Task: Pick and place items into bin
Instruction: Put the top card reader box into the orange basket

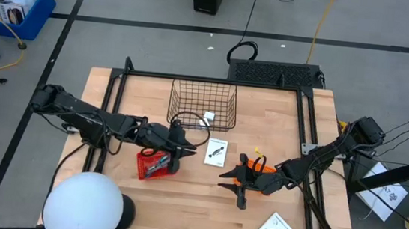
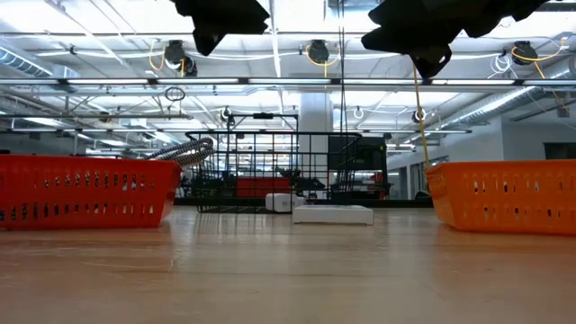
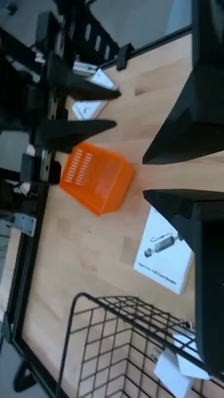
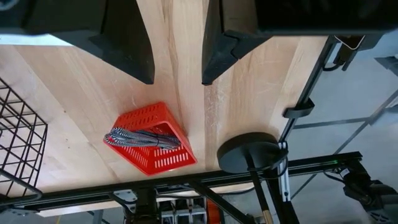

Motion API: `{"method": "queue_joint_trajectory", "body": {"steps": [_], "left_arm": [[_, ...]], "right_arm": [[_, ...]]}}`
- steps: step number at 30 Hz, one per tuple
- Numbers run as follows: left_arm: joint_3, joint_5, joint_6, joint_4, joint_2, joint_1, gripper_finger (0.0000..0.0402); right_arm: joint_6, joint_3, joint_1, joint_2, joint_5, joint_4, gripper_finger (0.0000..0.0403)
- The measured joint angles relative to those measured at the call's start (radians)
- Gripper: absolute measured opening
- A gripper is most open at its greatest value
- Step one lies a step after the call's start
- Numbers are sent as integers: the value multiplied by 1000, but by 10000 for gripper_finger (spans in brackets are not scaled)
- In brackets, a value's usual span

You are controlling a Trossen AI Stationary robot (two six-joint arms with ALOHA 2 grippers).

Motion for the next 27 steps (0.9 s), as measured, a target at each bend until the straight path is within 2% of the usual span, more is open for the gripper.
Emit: {"method": "queue_joint_trajectory", "body": {"steps": [14, 27], "left_arm": [[0, 4, 20, 113, 100, 26, 76], [-2, 5, 15, 91, 161, 18, 76]], "right_arm": [[0, 0, 0, 0, 0, 12, 125], [-2, 0, 0, 0, 0, 15, 125]]}}
